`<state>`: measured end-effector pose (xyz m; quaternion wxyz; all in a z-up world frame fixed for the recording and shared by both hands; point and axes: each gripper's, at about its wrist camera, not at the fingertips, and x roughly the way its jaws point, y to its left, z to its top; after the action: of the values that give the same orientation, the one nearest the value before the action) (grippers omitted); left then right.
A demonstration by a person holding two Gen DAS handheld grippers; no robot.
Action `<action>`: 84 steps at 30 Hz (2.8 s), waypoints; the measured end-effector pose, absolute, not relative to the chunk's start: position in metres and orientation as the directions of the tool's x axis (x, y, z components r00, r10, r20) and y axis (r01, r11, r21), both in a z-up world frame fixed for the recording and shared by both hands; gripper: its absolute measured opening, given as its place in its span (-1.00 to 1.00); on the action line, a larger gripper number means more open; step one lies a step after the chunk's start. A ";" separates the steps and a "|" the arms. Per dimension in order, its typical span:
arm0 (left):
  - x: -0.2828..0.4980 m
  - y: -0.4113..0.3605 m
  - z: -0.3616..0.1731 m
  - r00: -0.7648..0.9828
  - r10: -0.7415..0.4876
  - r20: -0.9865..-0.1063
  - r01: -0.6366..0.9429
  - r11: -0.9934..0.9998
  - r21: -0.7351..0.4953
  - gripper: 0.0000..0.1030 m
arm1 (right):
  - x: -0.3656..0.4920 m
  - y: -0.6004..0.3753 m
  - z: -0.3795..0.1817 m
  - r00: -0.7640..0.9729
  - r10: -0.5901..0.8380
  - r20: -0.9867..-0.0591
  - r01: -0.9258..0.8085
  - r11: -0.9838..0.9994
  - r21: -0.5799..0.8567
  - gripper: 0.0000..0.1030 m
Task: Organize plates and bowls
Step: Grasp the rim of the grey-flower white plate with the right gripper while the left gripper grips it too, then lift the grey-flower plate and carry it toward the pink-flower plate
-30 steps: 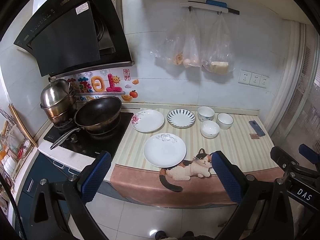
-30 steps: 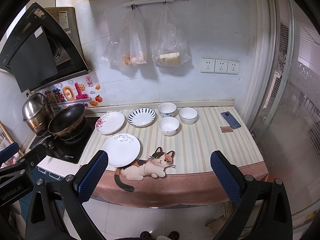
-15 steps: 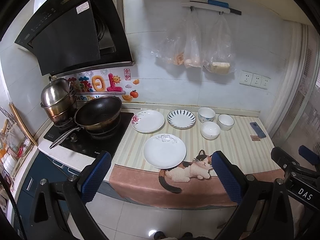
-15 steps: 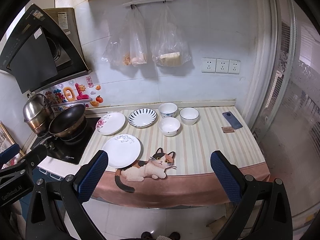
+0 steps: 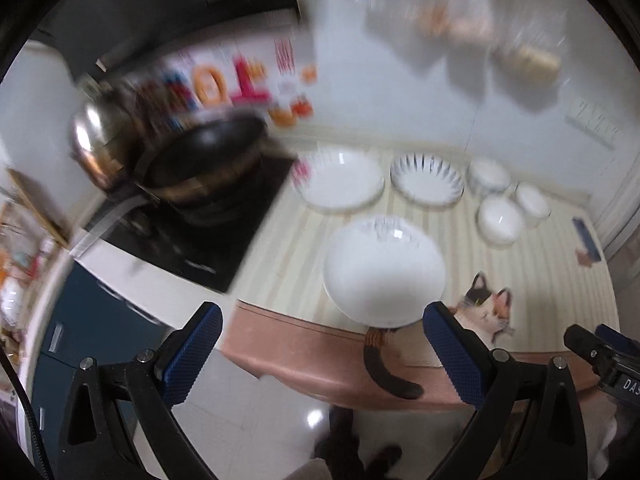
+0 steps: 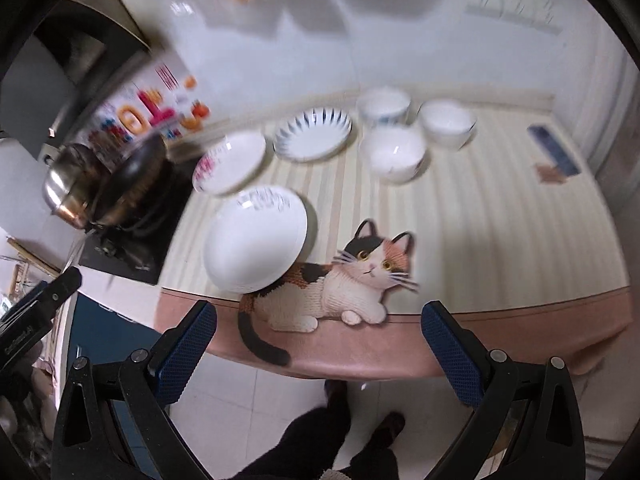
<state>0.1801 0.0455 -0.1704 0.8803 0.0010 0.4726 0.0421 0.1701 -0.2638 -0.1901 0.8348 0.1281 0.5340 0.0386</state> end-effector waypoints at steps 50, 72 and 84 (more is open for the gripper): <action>0.342 -0.052 -0.349 0.168 -0.170 -0.971 0.182 0.973 -0.139 -0.47 | 0.336 -0.326 -0.406 0.106 0.393 -0.913 0.206 0.890 0.407 -0.64; 0.313 -0.147 -0.369 0.156 -0.129 -0.979 0.231 0.969 -0.091 -0.46 | 0.303 -0.450 -0.420 0.141 0.356 -0.924 0.266 0.885 0.381 -0.63; 0.311 -0.092 -0.293 0.288 -0.152 -0.946 0.062 0.988 -0.140 -0.33 | 0.303 -0.457 -0.353 0.188 0.309 -0.932 0.302 0.885 0.354 -0.20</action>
<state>0.3110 -0.0925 -0.2932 0.8015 -0.0380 0.5930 -0.0668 0.3030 -0.4567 -0.3532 0.7325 0.2397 0.6371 0.0025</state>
